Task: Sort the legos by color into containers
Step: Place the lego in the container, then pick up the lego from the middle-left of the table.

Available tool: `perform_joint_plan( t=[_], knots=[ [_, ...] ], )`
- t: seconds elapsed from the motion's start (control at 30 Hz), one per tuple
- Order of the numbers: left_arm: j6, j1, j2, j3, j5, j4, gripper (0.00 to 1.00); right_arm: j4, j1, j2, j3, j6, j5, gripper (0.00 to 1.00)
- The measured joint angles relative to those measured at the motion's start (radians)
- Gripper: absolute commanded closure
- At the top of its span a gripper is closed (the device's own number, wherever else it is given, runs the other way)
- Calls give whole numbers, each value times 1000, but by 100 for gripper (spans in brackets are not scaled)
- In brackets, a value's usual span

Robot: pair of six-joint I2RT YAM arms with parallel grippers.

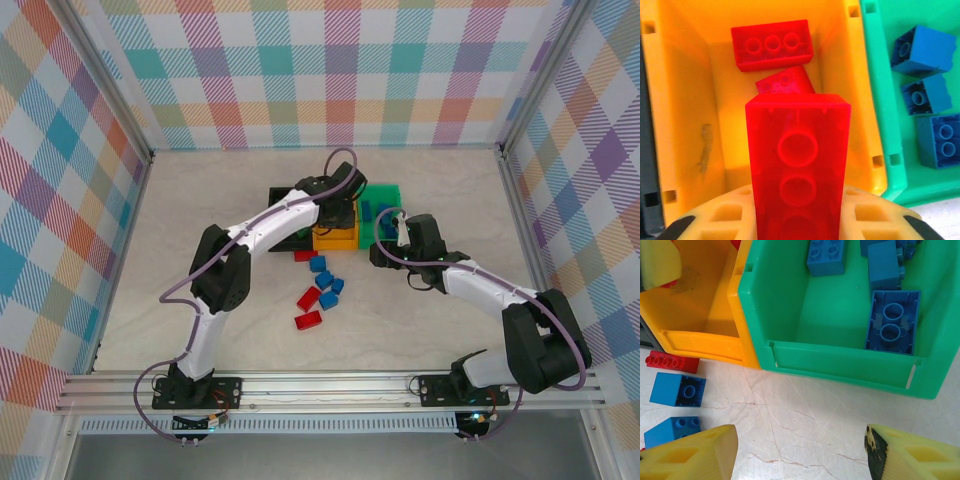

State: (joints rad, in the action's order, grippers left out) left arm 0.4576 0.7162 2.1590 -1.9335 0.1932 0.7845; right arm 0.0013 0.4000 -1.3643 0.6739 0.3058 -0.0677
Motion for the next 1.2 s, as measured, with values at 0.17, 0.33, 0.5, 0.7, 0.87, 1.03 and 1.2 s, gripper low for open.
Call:
perform_joint_plan(
  t=[0.17, 0.33, 0.5, 0.7, 0.87, 1.03, 1.2],
  knots=[
    [-31, -6, -24, 60, -2, -36, 27, 6, 0, 0, 0, 0, 0, 32],
    [-53, -6, -147, 241, -29, -95, 27, 7, 0, -1, 0, 0, 0, 32],
    [-86, -5, -367, 491, -90, -204, 27, 9, 0, -9, 0, 0, -1, 32],
    [-161, 4, -526, 695, -187, -247, 27, 14, 0, -24, 0, 4, -5, 32],
    [-219, 27, -530, 829, -238, -242, 27, 16, 0, -36, 0, 8, -5, 32],
    [-251, 31, -530, 905, -278, -220, 30, 18, 0, -39, 0, 8, -5, 32],
    [-288, 42, -529, 906, -297, -210, 31, 18, 0, -42, 0, 8, -5, 32]
  ],
)
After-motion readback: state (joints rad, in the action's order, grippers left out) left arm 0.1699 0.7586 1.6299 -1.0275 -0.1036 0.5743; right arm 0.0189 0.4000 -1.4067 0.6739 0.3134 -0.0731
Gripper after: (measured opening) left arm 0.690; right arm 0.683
